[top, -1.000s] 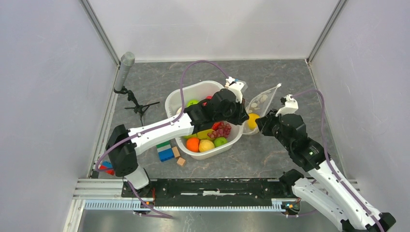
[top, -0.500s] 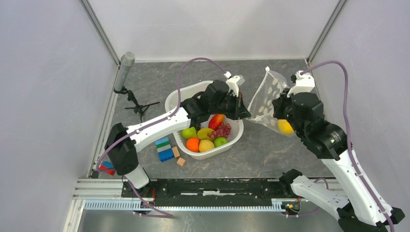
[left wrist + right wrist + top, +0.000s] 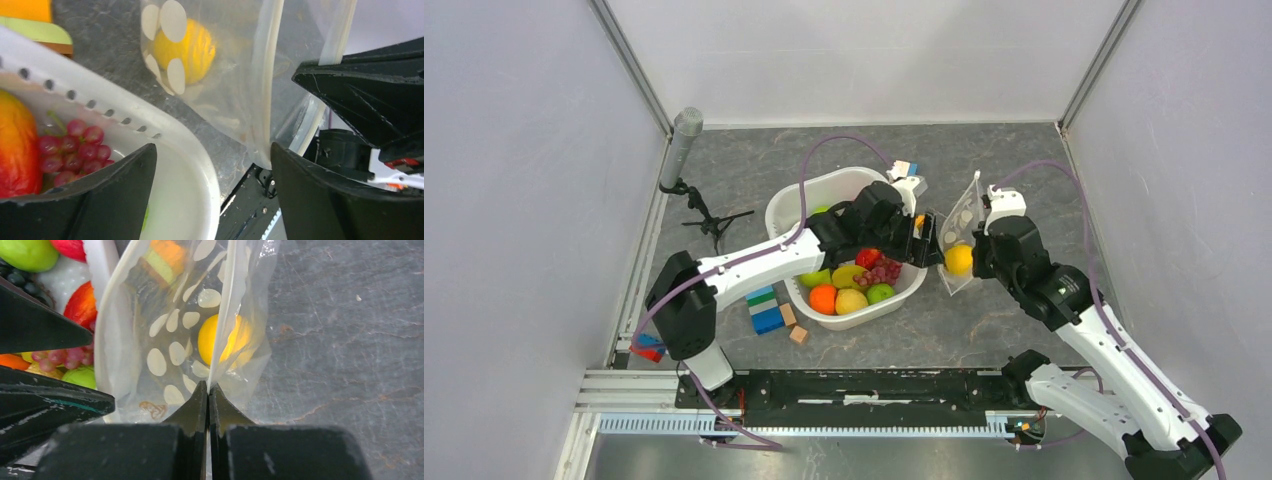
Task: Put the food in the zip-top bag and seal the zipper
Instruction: Adjust the zipper food storage bag at the center of the board, then pick up the fake fruit from the bin.
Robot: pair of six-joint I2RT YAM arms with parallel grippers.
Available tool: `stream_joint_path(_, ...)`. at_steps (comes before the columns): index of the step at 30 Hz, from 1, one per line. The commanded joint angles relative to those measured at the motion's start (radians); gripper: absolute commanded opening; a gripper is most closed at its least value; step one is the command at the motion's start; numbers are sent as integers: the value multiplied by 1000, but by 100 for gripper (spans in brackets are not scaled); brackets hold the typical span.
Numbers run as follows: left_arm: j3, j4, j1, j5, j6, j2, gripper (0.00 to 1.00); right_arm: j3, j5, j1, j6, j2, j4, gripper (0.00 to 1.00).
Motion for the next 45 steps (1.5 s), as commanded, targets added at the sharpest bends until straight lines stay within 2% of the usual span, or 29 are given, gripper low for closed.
stream_joint_path(1,-5,-40,10,-113,93,-93,94,-20,-73,1,2,4,177,0)
stream_joint_path(3,-8,-57,20,-123,119,-126,100,-34,-103,1,12,5,226,0)
stream_joint_path(9,-68,-91,44,-260,188,-242,100,-49,-157,1,9,13,302,0)
stream_joint_path(13,-153,-87,111,-344,194,-302,100,-61,-179,1,10,11,317,0)
stream_joint_path(17,-192,-112,176,-384,214,-313,100,-78,-165,1,13,-4,309,0)
stream_joint_path(27,-292,-189,200,-461,152,-300,100,-137,-198,1,55,-70,321,0)
stream_joint_path(35,-327,-199,240,-590,108,-187,100,-159,-218,1,60,-81,331,1)
stream_joint_path(39,-296,-181,273,-562,106,-74,97,-166,-217,2,60,-80,339,1)
stream_joint_path(45,-301,-113,283,-542,106,-4,94,-170,-214,1,48,-72,339,1)
